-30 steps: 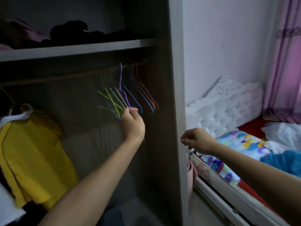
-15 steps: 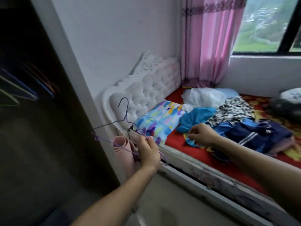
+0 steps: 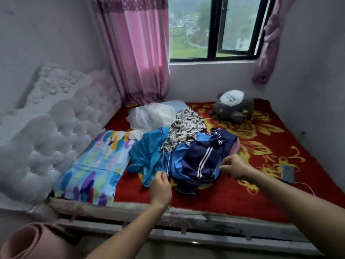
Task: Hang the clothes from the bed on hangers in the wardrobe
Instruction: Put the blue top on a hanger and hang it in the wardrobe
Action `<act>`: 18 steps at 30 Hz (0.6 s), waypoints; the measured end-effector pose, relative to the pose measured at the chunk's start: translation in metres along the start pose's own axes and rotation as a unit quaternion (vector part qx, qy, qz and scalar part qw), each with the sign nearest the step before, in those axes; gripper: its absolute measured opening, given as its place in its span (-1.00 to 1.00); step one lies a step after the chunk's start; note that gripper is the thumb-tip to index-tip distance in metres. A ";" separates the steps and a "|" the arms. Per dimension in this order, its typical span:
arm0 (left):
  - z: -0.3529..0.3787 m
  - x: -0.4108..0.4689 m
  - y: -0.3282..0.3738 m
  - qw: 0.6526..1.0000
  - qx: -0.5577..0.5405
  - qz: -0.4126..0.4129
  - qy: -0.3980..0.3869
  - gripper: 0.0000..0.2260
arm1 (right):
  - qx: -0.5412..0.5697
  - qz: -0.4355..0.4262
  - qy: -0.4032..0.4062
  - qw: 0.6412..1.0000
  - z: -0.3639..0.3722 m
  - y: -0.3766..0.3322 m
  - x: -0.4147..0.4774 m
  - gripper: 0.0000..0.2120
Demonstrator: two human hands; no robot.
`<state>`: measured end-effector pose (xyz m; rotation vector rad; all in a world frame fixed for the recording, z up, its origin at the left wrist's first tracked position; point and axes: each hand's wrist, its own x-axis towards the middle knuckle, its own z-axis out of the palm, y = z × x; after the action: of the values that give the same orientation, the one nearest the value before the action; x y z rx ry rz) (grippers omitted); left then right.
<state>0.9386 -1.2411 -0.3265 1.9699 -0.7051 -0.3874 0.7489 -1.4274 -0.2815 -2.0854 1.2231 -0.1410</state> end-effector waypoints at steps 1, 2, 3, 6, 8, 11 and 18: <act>0.016 0.015 0.004 0.999 0.011 0.008 -0.033 -0.76 | 0.008 0.020 0.009 1.000 -0.008 0.010 0.009 -0.89; 0.031 0.027 0.010 0.997 0.024 0.016 -0.065 -0.75 | 0.017 0.041 0.019 0.999 -0.017 0.020 0.016 -0.89; 0.048 0.038 0.016 0.995 0.037 0.029 -0.092 -0.75 | 0.029 0.062 0.029 0.997 -0.026 0.030 0.022 -0.89; 0.101 0.058 0.035 0.983 0.071 0.055 -0.162 -0.75 | 0.055 0.108 0.047 0.991 -0.052 0.068 0.034 -0.90; 0.139 0.068 0.048 0.973 0.082 0.070 -0.205 -0.75 | 0.066 0.131 0.064 0.987 -0.070 0.097 0.041 -0.89; 0.198 0.079 0.064 0.961 0.099 0.091 -0.241 -0.74 | 0.095 0.171 0.090 0.976 -0.094 0.142 0.051 -0.87; 0.346 0.115 0.094 0.939 0.162 0.127 -0.276 -0.79 | 0.142 0.235 0.099 0.956 -0.127 0.265 0.119 -0.90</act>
<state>0.8124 -1.5866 -0.4062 2.0478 -1.4452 -0.7131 0.5682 -1.6691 -0.3798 -1.5168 1.6796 -0.2915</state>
